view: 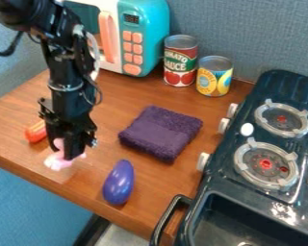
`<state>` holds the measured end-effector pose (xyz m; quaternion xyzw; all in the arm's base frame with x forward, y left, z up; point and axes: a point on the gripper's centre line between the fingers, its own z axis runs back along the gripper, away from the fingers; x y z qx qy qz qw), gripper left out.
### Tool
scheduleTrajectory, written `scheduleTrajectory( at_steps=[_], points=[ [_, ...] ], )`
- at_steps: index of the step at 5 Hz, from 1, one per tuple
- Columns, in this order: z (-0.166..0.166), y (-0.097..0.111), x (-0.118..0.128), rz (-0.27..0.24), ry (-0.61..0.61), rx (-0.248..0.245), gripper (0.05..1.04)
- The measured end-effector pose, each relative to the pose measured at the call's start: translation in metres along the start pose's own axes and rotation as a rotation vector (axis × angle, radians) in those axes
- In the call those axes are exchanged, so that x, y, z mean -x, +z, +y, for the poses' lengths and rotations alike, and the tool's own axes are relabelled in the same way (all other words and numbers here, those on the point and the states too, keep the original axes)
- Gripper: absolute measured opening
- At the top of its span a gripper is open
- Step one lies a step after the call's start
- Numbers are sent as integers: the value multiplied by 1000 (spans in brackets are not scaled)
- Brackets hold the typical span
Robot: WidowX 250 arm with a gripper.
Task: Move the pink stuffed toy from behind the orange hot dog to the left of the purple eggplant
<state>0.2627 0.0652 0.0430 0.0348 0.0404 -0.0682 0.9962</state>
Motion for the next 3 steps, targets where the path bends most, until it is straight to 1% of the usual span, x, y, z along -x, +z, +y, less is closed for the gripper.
scheduleTrajectory(
  at_steps=[1, 2, 3],
  points=[
    [-1, -12, 0, 35, 14, -3, 442],
    [0, -15, -5, 57, 23, 9, 465],
    [2, -20, -4, 89, 3, 79, 550]
  ],
)
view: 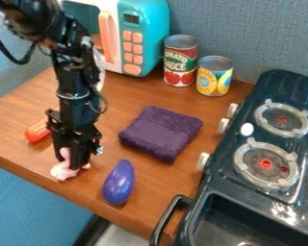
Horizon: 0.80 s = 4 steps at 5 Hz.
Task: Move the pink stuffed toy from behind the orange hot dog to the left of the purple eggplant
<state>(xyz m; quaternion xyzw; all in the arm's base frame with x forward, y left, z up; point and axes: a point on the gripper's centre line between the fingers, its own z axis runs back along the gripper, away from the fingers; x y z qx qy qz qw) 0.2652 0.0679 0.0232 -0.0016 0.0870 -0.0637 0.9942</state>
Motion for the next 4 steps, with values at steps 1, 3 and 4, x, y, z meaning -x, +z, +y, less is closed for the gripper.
scheduleTrajectory(
  at_steps=[1, 3, 4],
  points=[
    [20, 3, 10, -41, 75, 145, 859],
    [24, 15, 13, -104, 93, 212, 1010],
    [27, 25, 18, -131, 83, 220, 1010]
  ],
)
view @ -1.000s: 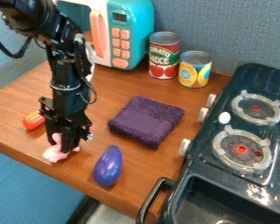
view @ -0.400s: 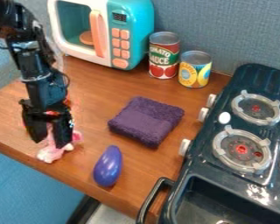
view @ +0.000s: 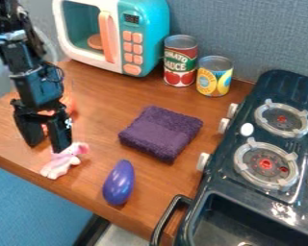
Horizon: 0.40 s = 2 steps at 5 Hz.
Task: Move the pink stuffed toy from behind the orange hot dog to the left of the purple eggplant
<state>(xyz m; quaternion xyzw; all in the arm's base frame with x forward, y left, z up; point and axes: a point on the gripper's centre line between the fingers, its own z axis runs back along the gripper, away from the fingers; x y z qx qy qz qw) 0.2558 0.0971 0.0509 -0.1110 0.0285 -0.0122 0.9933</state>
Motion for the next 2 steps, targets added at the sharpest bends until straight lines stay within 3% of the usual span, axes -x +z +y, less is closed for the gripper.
scheduleTrajectory(
  at_steps=[1, 2],
  points=[
    [18, 24, 5, -77, 16, 23, 1010],
    [40, 39, 0, -138, 47, -68, 1010]
  ],
)
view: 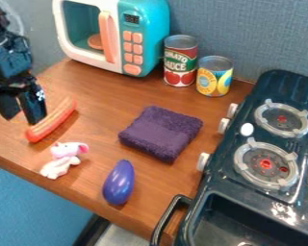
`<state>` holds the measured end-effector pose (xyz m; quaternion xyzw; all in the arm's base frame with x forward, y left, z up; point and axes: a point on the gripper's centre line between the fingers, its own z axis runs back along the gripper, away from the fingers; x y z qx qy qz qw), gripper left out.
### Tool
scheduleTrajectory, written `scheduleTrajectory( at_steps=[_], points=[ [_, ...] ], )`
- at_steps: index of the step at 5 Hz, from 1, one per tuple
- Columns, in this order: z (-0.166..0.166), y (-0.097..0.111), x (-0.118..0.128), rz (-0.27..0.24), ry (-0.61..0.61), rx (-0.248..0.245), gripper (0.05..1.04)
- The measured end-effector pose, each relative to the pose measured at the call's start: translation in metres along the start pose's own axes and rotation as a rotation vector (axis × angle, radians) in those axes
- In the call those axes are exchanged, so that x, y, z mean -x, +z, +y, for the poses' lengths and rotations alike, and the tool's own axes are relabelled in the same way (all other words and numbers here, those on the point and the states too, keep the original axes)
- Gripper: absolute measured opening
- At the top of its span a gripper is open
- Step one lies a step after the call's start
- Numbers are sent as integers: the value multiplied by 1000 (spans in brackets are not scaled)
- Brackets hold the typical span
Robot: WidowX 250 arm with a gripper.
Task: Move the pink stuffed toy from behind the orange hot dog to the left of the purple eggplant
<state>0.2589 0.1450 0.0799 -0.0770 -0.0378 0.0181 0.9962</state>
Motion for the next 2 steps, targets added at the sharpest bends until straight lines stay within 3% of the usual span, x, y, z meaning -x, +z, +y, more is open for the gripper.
scheduleTrajectory(
  at_steps=[1, 2],
  points=[
    [25, 8, -8, -18, 34, -152, 1010],
    [32, 4, -13, 19, 66, -217, 1010]
  ],
)
